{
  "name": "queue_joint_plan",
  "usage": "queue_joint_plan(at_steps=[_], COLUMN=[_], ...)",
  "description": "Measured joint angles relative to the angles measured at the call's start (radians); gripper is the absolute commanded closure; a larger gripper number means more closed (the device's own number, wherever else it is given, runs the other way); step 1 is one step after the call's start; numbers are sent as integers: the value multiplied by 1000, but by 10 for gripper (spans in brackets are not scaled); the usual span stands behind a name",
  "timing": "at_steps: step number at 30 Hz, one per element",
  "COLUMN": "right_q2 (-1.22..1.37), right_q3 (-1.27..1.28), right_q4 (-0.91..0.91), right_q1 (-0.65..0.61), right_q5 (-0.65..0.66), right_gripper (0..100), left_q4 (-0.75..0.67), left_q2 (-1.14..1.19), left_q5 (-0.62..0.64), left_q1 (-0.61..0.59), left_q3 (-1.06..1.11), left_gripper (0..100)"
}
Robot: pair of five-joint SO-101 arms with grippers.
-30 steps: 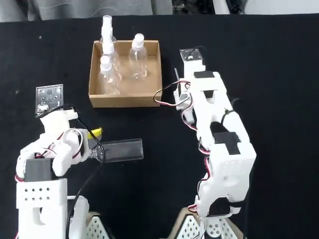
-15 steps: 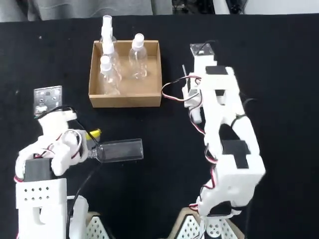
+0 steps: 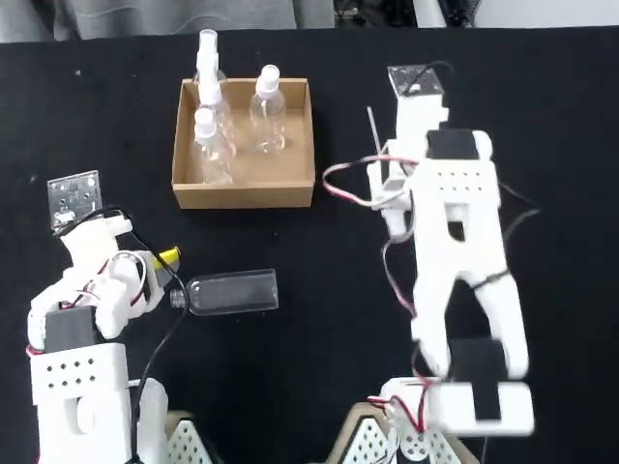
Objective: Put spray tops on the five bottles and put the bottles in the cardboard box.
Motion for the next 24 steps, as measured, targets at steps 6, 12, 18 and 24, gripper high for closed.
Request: queue_joint_plan(at_steps=[6,12,18,24], right_q2=[-219,-391,-540,-603], right_q3=[98,169,235,239], right_q4=[0,0,0,9], right_q1=[-3,-3,-89,-270], right_q5=[28,140,213,315], right_gripper=[987,987,987,987], left_q4=[0,0,-2,-51], left_q2=[0,0,0,0], left_q5=[0,0,83,144], left_q1=[0,-31,-157,-255], left_q3=[0,0,0,0], left_gripper=[705,705,705,705])
